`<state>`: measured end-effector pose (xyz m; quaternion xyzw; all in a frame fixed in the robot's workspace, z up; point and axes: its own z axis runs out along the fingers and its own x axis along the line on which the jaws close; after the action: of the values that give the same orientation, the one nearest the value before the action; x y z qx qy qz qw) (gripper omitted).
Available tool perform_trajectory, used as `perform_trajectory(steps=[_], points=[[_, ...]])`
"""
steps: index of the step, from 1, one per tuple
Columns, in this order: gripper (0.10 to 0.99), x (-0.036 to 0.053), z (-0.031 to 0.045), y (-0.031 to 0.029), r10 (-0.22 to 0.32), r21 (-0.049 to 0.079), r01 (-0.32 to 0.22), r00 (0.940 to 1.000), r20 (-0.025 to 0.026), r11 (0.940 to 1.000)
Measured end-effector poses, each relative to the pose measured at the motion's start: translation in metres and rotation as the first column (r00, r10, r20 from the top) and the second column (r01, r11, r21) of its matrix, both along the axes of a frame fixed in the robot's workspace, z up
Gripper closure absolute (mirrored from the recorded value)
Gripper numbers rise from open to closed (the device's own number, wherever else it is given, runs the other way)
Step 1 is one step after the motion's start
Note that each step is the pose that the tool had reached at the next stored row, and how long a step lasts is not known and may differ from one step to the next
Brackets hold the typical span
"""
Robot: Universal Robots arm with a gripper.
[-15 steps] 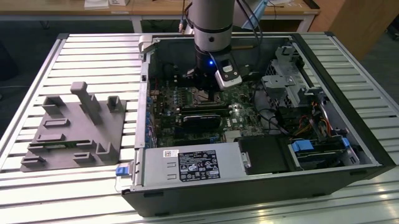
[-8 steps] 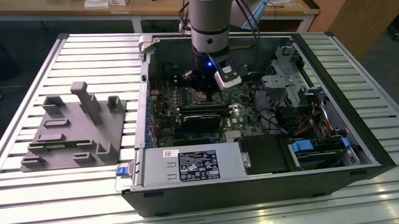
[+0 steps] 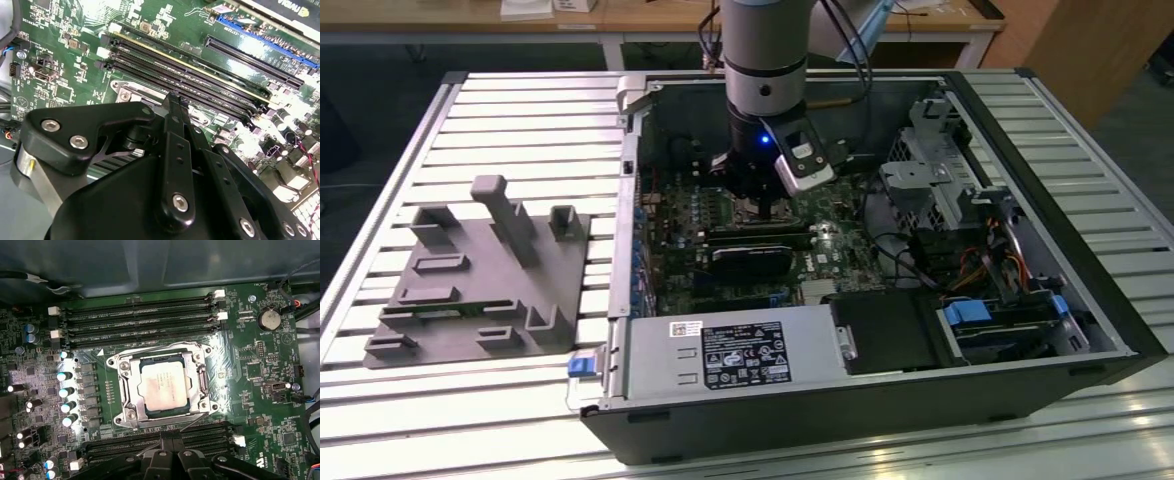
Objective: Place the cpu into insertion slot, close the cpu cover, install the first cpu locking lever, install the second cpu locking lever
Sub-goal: 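Install the second cpu locking lever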
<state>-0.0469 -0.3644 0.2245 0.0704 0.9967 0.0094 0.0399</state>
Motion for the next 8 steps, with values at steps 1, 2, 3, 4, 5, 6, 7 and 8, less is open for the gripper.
perform_trajectory(steps=[1,2,3,4,5,6,7,8], points=[[0.98,0.0,0.0,0.0,0.0,0.0,0.0,1.0,0.0,1.0],[0.98,0.0,0.0,0.0,0.0,0.0,0.0,1.0,0.0,1.0],[0.98,0.0,-0.0002,0.0,0.0,0.0,0.0,1.0,-0.0013,1.0],[0.98,-0.0001,-0.0006,0.0,0.0,0.0,0.0,1.0,-0.0071,1.0],[0.98,-0.0001,-0.0011,0.0,0.0,-0.001,0.0,0.9999,-0.0154,1.0],[0.98,-0.0001,-0.0016,0.0,0.0,-0.003,0.0,0.9997,-0.0231,1.0],[0.98,-0.0001,-0.0021,0.0,0.0,-0.004,0.0,0.9996,-0.0294,1.0],[0.98,-0.0001,-0.0021,0.0,0.0,-0.004,0.0,0.9995,-0.0314,1.0]])
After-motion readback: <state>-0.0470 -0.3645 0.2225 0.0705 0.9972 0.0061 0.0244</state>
